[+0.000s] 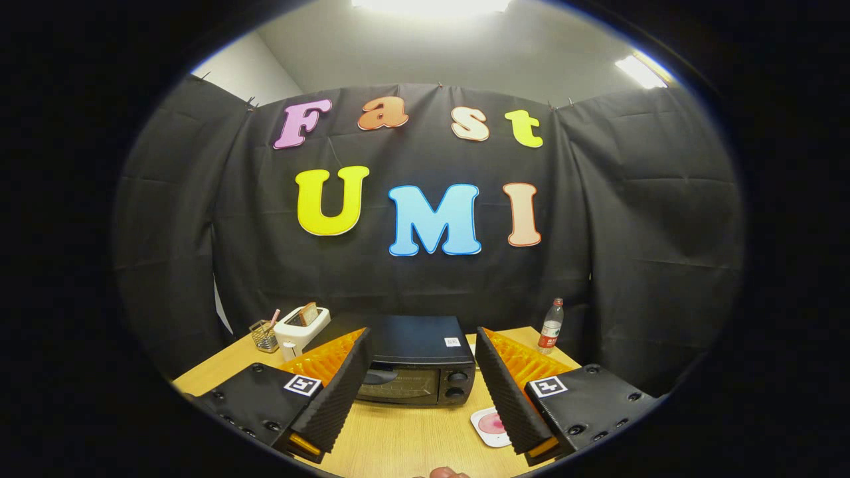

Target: Open the toaster oven, put the food inside, and close the toaster oven door.

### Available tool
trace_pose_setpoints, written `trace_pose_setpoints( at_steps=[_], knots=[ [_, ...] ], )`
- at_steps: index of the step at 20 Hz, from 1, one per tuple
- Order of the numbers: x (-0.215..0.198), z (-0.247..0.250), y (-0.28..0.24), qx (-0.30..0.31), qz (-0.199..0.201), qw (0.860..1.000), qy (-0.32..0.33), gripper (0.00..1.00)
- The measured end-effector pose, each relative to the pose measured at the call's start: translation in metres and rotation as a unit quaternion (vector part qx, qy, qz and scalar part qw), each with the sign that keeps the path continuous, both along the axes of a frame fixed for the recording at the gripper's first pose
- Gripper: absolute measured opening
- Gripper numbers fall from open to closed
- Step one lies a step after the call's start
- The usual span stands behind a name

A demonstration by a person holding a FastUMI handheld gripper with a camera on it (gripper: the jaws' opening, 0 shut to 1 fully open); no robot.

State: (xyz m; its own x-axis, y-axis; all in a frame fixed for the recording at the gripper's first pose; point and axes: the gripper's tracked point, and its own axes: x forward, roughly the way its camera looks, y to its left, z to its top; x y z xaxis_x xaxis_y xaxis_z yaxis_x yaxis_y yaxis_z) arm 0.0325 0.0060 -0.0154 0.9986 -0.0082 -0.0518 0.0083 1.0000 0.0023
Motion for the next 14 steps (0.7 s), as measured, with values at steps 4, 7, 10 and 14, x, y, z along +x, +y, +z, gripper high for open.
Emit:
trace_pose_setpoints(
  at_steps=[4, 7, 10, 14],
  knots=[
    [0.023, 0.000, 0.011, -0.007, 0.005, 1.000, 0.008, 0.98],
    [0.041, 0.003, 0.024, -0.006, 0.016, 1.000, 0.010, 0.98],
    [0.062, -0.004, 0.037, -0.013, 0.030, 0.999, 0.016, 0.98],
    [0.090, -0.026, 0.049, -0.008, 0.043, 0.998, 0.048, 0.98]
  ],
)
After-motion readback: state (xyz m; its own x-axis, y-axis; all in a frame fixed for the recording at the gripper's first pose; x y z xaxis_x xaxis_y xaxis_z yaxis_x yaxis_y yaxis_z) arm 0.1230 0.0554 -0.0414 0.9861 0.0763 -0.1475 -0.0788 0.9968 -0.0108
